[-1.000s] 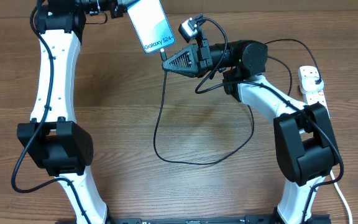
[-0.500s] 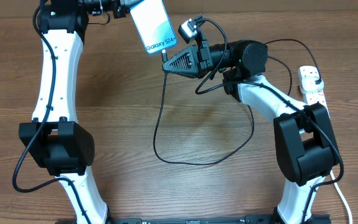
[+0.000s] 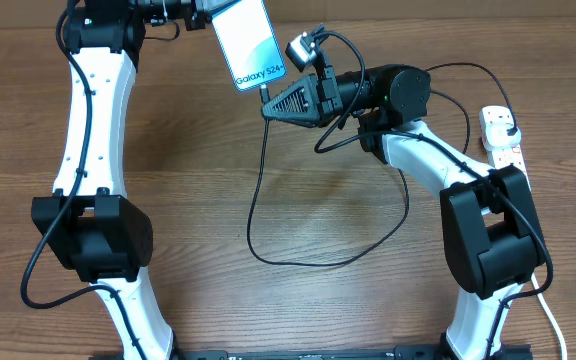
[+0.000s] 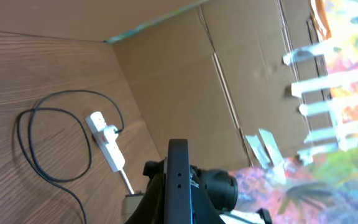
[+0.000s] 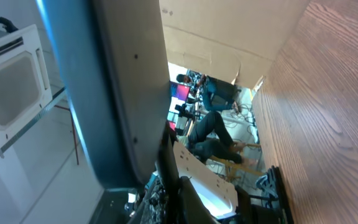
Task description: Plug charger to phone and switch on socket
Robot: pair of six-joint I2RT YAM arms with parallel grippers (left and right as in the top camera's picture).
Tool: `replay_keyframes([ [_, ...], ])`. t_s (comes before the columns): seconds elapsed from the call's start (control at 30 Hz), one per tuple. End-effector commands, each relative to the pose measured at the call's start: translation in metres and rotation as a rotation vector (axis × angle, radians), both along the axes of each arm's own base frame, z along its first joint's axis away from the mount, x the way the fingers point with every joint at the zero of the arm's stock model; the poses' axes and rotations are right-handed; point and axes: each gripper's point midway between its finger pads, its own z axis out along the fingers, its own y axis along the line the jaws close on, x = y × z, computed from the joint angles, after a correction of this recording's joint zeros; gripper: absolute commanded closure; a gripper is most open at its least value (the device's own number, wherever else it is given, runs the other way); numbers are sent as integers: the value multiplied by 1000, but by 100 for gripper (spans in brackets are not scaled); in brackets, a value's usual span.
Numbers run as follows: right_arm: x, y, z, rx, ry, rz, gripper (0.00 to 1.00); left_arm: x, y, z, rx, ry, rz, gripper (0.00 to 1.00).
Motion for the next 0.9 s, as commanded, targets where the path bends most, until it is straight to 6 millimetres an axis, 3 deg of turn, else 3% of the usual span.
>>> replay_keyframes([
  [0.0,6,-1,14,41,-12,-42,96,-32,-11,13,-43,-89,-186,96],
  [0.87,14,-1,19,85,-58,-90,96,-43,-26,14,-53,-127,-252,96],
])
